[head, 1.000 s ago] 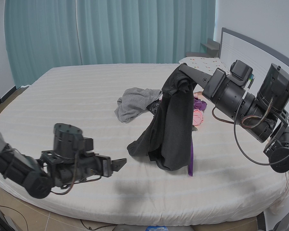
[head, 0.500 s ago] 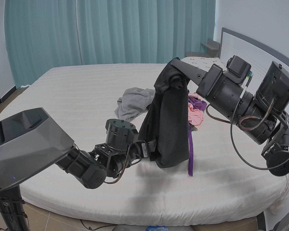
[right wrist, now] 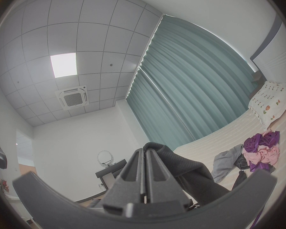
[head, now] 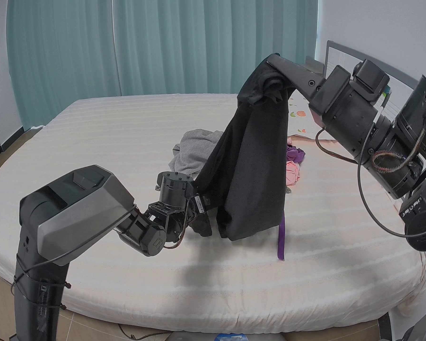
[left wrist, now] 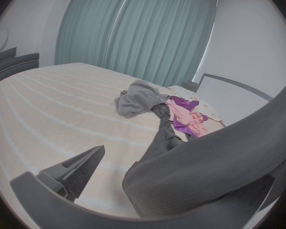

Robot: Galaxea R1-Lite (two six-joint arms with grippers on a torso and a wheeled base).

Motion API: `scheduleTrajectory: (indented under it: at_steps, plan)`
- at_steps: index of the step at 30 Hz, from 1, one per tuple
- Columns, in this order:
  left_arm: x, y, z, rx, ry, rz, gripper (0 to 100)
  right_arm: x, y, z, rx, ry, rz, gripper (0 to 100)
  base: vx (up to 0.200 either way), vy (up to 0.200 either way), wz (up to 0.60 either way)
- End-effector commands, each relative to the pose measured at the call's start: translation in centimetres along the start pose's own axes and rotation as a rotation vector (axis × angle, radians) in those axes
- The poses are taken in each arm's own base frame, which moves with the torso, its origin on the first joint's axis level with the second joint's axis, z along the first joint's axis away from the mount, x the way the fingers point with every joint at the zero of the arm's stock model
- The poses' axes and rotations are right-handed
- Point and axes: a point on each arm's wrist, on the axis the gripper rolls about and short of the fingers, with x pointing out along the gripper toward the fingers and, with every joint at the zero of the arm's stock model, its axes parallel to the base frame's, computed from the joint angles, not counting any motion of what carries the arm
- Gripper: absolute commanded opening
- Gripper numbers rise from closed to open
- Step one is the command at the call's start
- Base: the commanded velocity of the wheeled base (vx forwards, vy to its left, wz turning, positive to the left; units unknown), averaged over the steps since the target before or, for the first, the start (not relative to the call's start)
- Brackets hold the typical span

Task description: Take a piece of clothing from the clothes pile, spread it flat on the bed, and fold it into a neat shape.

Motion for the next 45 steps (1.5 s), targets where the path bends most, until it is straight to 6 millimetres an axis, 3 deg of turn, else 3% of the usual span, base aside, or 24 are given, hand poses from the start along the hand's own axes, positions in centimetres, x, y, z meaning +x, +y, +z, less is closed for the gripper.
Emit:
scheduleTrajectory:
  at_steps: [1, 7, 8, 14, 19, 25, 28, 30, 31, 33, 36, 40, 43, 45]
  plan:
    - [2.7, 1.4, -2.2, 0.015, 0.027, 0.041, 100, 0.1, -0.6, 0.4, -0.009, -0.012, -0.016, 0, 0.0, 0.0, 0.0]
    - [4.8, 1.4, -3.8, 0.016, 0.03, 0.041, 100, 0.1, -1.9, 0.3, -0.008, -0.006, -0.046, 0, 0.0, 0.0, 0.0]
    - [4.8, 1.4, -3.8, 0.017, 0.03, 0.039, 0, 0.1, -2.0, 0.3, -0.01, -0.005, -0.052, 0, 0.0, 0.0, 0.0]
    - [4.5, 1.4, -3.9, 0.025, 0.037, 0.036, 0, 0.1, -3.4, -0.1, -0.016, 0.009, -0.09, 0, 0.0, 0.0, 0.0]
    - [2.5, 2.3, -3.4, 0.028, 0.062, 0.05, 0, 0.3, -5.3, -0.9, -0.019, 0.031, -0.142, 0, 0.0, 0.0, 0.0]
    - [-2.9, 2.3, 0.5, -0.016, 0.047, 0.017, 0, 1.1, -9.9, -4.6, -0.007, 0.117, -0.257, 0, 0.0, 0.0, 0.0]
    - [-5.9, 1.8, 3.3, -0.09, 0.015, -0.038, 0, 2.0, -12.2, -7.6, 0.013, 0.162, -0.297, 0, 0.0, 0.0, 0.0]
    - [-6.9, 1.8, 4.1, -0.106, 0.01, -0.064, 0, 2.5, -12.6, -8.0, 0.008, 0.144, -0.302, 0, 0.0, 0.0, 0.0]
    - [-9.0, 2.0, 5.6, -0.14, 0.004, -0.116, 0, 3.6, -13.4, -7.8, -0.01, 0.069, -0.331, 0, 0.0, 0.0, 0.0]
    - [-10.2, 2.6, 6.6, -0.164, -0.004, -0.136, 0, 4.5, -13.6, -6.9, -0.024, -0.003, -0.357, 0, 0.0, 0.0, 0.0]
    - [-12.7, 3.8, 9.4, -0.241, -0.053, -0.177, 0, 5.7, -13.4, -3.4, -0.051, -0.166, -0.386, 0, 0.0, 0.0, 0.0]
    - [-15.2, 4.2, 11.6, -0.336, -0.081, -0.263, 0, 5.4, -11.7, -0.4, -0.058, -0.235, -0.354, 0, 0.0, 0.0, 0.0]
    - [-15.7, 5.0, 10.6, -0.355, -0.009, -0.304, 0, 4.7, -11.4, -1.9, -0.023, -0.183, -0.366, 0, 0.0, 0.0, 0.0]
    - [-15.7, 5.8, 8.8, -0.361, 0.083, -0.329, 0, 3.0, -11.8, -5.6, 0.028, -0.058, -0.408, 0, 0.0, 0.0, 0.0]
